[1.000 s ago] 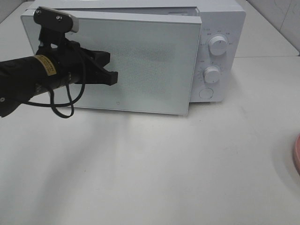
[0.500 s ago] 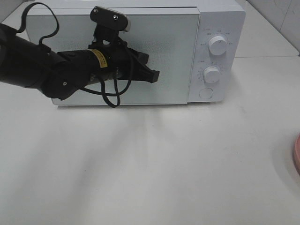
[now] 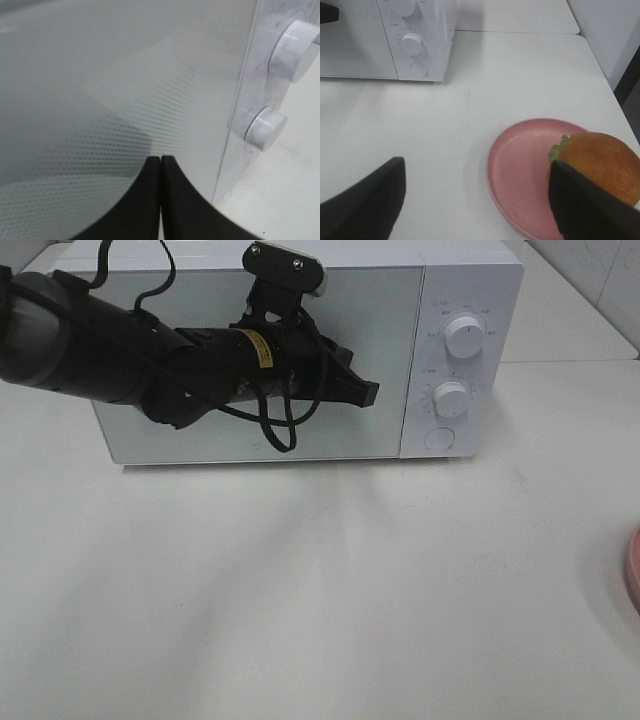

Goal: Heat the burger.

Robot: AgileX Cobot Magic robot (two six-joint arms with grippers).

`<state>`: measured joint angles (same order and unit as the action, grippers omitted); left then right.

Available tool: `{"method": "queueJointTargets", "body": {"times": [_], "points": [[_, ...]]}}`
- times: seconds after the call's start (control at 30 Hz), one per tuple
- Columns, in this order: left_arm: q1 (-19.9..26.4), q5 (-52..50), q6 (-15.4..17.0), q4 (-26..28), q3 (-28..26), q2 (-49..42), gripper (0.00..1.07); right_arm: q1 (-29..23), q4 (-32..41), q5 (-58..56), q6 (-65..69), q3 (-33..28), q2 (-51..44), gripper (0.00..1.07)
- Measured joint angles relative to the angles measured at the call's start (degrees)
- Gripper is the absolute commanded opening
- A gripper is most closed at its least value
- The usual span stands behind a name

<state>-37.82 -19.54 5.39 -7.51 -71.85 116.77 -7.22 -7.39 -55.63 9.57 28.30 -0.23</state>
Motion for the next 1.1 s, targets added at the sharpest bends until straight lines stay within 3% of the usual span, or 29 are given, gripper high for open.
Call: {"method": "queueJointTargets", "body": {"times": [0.23,0.4,0.47,0.5,0.53,0.57,0.6,0.63,0.67,0.7,0.77,0.83,0.93,1.0,1.1], "points": [[-0.46,1.95,0.00,2.46,4.76,-7.28,0.00,0.00,0.00,0.00,0.00,0.00,0.00,0.75],[-3.61,11.23,0.00,2.64,8.82,-13.87,0.04,0.00,0.00,0.00,0.00,0.00,0.00,0.75],[-4.87,19.88,0.00,2.64,9.80,-16.62,0.27,0.00,0.00,0.00,0.00,0.00,0.00,0.75],[-4.87,19.88,0.00,2.64,9.80,-16.62,0.27,0.00,0.00,0.00,0.00,0.00,0.00,0.75],[-5.21,26.13,0.00,2.69,9.85,-18.05,0.54,0.00,0.00,0.00,0.00,0.00,0.00,0.75],[-5.21,26.13,0.00,2.69,9.85,-18.05,0.54,0.00,0.00,0.00,0.00,0.00,0.00,0.75],[-5.21,32.26,0.00,3.21,9.85,-19.19,0.66,0.00,0.00,0.00,0.00,0.00,0.00,0.75],[-5.21,35.52,0.00,3.61,9.85,-19.77,0.90,0.00,0.00,0.00,0.00,0.00,0.00,0.75],[-5.21,35.52,0.00,3.61,9.85,-19.77,0.90,0.00,0.00,0.00,0.00,0.00,0.00,0.75],[-5.21,41.77,0.00,4.24,9.85,-20.63,1.02,0.00,0.00,0.00,0.00,0.00,0.00,0.75],[-5.21,44.69,0.00,4.47,9.85,-20.86,1.01,0.00,0.00,0.00,0.00,0.00,0.00,0.75],[-5.21,54.09,0.00,5.90,9.85,-21.14,1.00,0.00,0.00,0.00,0.00,0.00,0.00,0.75],[-5.21,56.67,0.00,6.30,9.85,-21.14,1.00,0.00,0.00,0.00,0.00,0.00,0.00,0.75],[-5.21,67.15,0.00,7.91,9.85,-21.14,1.00,0.00,0.00,0.00,0.00,0.00,0.00,0.75],[-5.21,73.51,0.00,8.42,9.85,-21.20,1.00,0.00,0.00,0.00,0.00,0.00,0.00,0.75]]}}
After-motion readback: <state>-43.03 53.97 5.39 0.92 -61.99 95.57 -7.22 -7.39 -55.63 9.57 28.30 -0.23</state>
